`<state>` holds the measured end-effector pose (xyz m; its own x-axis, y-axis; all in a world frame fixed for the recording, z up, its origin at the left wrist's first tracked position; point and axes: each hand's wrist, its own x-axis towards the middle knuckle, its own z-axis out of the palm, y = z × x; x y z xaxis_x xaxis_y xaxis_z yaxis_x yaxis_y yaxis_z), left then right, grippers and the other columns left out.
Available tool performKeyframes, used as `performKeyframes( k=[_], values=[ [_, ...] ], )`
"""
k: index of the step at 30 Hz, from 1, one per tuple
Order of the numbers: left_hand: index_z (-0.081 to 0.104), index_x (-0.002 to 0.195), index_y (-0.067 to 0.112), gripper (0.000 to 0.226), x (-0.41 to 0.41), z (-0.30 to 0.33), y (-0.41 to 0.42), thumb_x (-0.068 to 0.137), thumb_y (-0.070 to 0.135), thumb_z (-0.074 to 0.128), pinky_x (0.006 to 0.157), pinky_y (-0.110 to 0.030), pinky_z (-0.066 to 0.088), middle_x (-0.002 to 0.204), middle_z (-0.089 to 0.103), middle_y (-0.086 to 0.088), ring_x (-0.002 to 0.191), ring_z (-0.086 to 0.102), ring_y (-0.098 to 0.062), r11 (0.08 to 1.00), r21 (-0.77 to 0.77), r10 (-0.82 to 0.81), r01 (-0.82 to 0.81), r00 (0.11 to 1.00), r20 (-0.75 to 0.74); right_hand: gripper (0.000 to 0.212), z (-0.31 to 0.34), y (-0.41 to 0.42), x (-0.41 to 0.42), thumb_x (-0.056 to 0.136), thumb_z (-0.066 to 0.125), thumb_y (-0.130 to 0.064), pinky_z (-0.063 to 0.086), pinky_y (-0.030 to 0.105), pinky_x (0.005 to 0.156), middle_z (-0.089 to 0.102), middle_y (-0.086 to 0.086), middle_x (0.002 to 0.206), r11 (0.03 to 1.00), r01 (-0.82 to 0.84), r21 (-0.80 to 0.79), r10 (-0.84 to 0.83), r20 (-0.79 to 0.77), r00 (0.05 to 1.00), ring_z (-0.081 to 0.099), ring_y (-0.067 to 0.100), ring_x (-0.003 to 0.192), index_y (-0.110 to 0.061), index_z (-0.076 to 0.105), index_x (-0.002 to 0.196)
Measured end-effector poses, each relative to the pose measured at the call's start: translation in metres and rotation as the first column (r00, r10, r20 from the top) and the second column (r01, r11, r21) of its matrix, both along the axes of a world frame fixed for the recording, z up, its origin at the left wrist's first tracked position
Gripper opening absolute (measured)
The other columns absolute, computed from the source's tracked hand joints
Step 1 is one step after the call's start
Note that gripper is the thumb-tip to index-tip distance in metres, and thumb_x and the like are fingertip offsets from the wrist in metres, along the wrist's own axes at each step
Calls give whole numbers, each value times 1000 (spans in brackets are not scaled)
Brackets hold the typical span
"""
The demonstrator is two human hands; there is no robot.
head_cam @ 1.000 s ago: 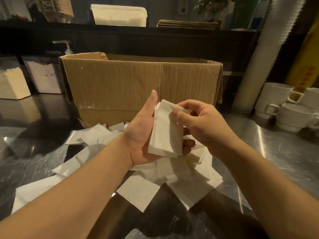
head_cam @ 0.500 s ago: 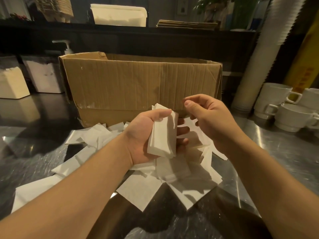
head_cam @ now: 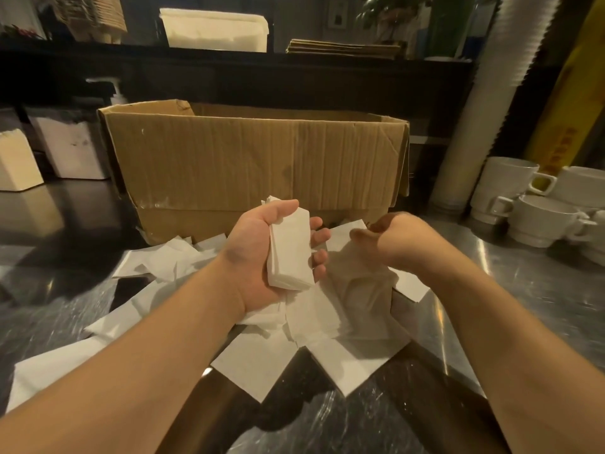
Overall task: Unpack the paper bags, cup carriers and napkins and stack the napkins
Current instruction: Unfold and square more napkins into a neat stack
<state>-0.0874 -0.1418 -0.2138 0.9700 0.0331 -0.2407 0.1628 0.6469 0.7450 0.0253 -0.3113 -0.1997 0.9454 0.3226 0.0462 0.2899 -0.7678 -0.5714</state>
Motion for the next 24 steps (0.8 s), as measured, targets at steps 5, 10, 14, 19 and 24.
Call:
performKeyframes(
  k=[5,10,14,19,24],
  values=[
    [64,120,8,42,3,-2,2,91,38,57,77,-39,48,104,67,-13,81,58,-27,1000,14,-11,12,1000,-14,43,-6,5,2,92,71,-43,56,31,72,64,1,95,999,-18,30,21,-74,997,63,16,80,-16,62,124],
    [62,121,8,42,3,-2,2,92,37,57,75,-39,49,105,66,-13,80,58,-27,999,22,-25,25,1000,-7,40,-13,8,2,97,66,-36,58,38,85,68,6,116,990,-50,133,56,-42,998,66,26,100,-19,62,134],
    [63,122,8,43,3,-1,2,91,37,57,75,-39,48,103,68,-13,76,60,-27,999,35,-15,15,1000,-5,19,-17,5,6,99,64,-35,50,24,56,68,2,110,965,-51,255,33,73,997,64,14,83,-29,69,115],
    [63,121,8,42,4,-2,4,90,37,57,75,-39,48,103,67,-12,77,60,-27,999,42,-20,20,1000,5,17,-15,3,6,98,66,-32,47,22,57,68,-1,103,934,-71,349,32,116,993,64,13,87,-24,71,112],
    [64,118,9,42,4,0,3,86,36,58,75,-38,48,100,67,-12,75,60,-27,999,36,3,-4,1000,31,7,-7,2,0,97,65,-29,58,33,71,65,-7,94,831,-105,546,-32,236,971,62,14,89,-22,67,97]
  ],
)
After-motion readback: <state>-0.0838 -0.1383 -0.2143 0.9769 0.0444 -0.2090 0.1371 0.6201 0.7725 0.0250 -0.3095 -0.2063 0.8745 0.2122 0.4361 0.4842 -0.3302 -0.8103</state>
